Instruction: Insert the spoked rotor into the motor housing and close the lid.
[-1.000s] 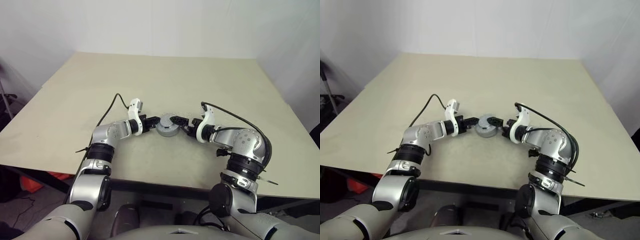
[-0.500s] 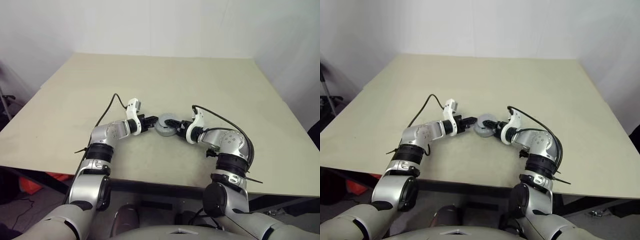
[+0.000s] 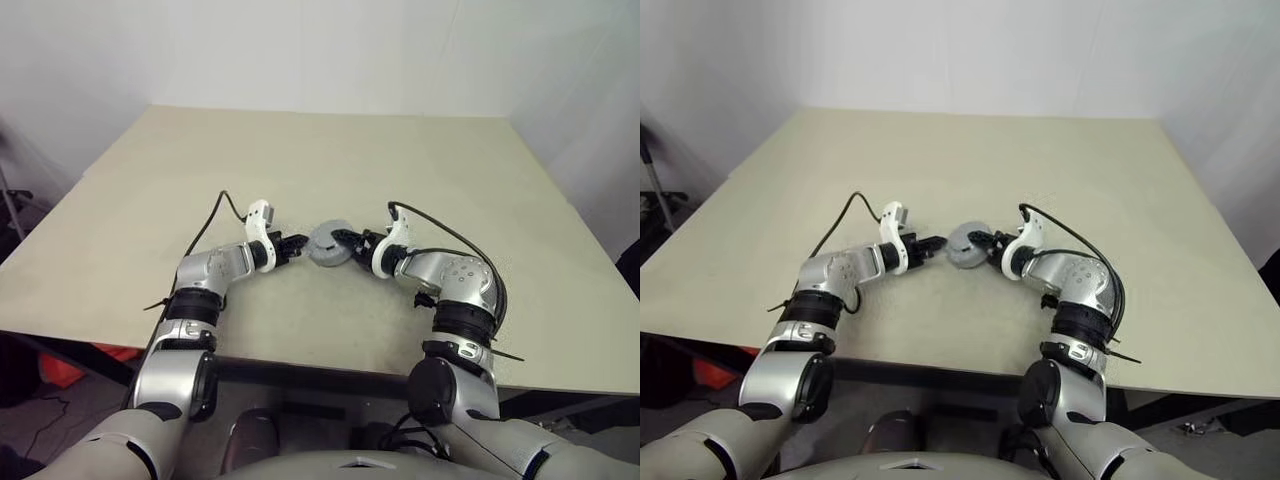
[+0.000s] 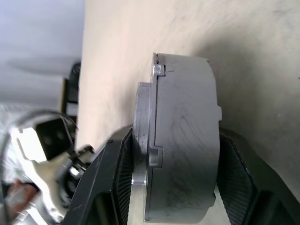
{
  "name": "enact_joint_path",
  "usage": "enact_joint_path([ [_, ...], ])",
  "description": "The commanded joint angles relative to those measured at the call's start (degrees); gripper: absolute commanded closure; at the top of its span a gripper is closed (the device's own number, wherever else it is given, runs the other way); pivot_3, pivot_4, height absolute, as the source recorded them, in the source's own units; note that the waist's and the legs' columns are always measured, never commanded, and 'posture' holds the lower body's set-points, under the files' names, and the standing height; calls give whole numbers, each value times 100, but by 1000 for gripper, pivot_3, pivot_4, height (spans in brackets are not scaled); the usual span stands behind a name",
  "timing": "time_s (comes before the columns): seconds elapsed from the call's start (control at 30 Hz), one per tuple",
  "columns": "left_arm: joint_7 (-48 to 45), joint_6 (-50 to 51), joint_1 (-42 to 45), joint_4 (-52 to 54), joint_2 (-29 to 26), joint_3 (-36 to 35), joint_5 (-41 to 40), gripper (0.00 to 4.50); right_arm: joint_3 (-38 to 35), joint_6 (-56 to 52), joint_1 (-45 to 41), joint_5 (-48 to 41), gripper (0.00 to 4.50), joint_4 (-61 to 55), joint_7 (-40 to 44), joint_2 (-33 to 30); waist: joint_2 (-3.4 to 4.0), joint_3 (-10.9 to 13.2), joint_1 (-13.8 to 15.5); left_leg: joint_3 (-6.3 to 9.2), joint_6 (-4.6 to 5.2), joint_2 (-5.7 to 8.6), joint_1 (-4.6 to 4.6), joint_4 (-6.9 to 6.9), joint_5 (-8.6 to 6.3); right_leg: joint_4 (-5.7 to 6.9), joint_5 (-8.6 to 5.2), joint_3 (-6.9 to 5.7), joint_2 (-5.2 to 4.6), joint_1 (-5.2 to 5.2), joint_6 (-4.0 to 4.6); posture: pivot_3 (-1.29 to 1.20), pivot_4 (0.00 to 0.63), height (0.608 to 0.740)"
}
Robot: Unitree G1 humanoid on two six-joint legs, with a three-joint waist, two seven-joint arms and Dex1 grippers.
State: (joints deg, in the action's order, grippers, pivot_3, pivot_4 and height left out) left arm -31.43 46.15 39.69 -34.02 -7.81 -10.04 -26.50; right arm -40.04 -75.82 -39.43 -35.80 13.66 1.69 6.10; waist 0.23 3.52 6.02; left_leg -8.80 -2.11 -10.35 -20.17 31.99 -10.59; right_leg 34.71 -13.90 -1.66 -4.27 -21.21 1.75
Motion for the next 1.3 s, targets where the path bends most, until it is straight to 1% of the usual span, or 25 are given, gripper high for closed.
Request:
enact_joint_path([
  [0.03,44,-22,40,45,-115,-601,-416,4500,-796,99,-528,-579,2430,95,-655,83,2,3,9,0,0,1,-9,0,0,1,1,0,0,-7,1,0,0,740],
  [0.23,123,456,-179,338,-145,-1246,-1057,4500,-1154,205,-986,-1172,2430,107,-1330,247,2,3,2,4,6,4,-126,13,-2,15,22,-11,5,-118,-20,0,0,740],
  [0.4,271,954,-461,685,43,-2085,-2061,4500,-1322,345,-1473,-1962,2430,120,-1811,458,2,3,-7,6,20,3,-175,23,-9,17,23,-32,6,-161,-20,0,0,740],
  [0.5,386,953,-610,867,220,-2330,-2397,3921,-1239,346,-1631,-2426,2430,100,-2097,529,2,3,-6,5,22,0,-179,24,-11,17,23,-39,6,-163,-20,0,0,740],
  [0.7,440,834,-752,993,386,-2520,-2823,1859,-789,244,-1751,-3125,2430,130,-2582,541,2,3,7,5,24,0,-178,32,-13,21,24,-47,5,-149,-21,0,0,740],
  [0.87,588,1538,-588,826,468,-2776,-3685,73,-383,136,-1690,-3676,2430,140,-2831,405,2,3,12,7,23,-1,-177,55,-12,29,28,-50,5,-136,-29,0,0,740],
  [0.9,605,1662,-564,832,498,-2780,-3826,9,-277,85,-1642,-3762,2430,121,-2893,405,2,3,12,7,23,-1,-177,59,-12,30,30,-50,5,-134,-32,0,0,740],
  [1.07,673,2051,-417,786,784,-2740,-4388,9,293,-304,-1319,-4154,2430,11,-3120,455,1,3,20,9,22,1,-173,75,-13,29,35,-51,4,-116,-40,0,0,740],
  [1.17,787,2199,-394,939,905,-2696,-4659,9,556,-311,-1154,-4337,2430,-3,-3185,362,1,3,26,11,22,2,-171,81,-13,30,38,-51,4,-110,-44,0,0,740],
  [1.23,863,2161,-316,915,940,-2680,-4753,9,689,-255,-1097,-4455,2430,10,-3235,291,1,3,33,12,22,2,-170,84,-13,31,41,-52,4,-108,-45,0,0,740],
  [1.3,897,1977,-146,699,914,-2628,-4638,9,800,-198,-1086,-4548,2430,27,-3288,238,1,4,47,15,22,1,-172,89,-12,31,46,-51,4,-108,-50,0,0,740],
])
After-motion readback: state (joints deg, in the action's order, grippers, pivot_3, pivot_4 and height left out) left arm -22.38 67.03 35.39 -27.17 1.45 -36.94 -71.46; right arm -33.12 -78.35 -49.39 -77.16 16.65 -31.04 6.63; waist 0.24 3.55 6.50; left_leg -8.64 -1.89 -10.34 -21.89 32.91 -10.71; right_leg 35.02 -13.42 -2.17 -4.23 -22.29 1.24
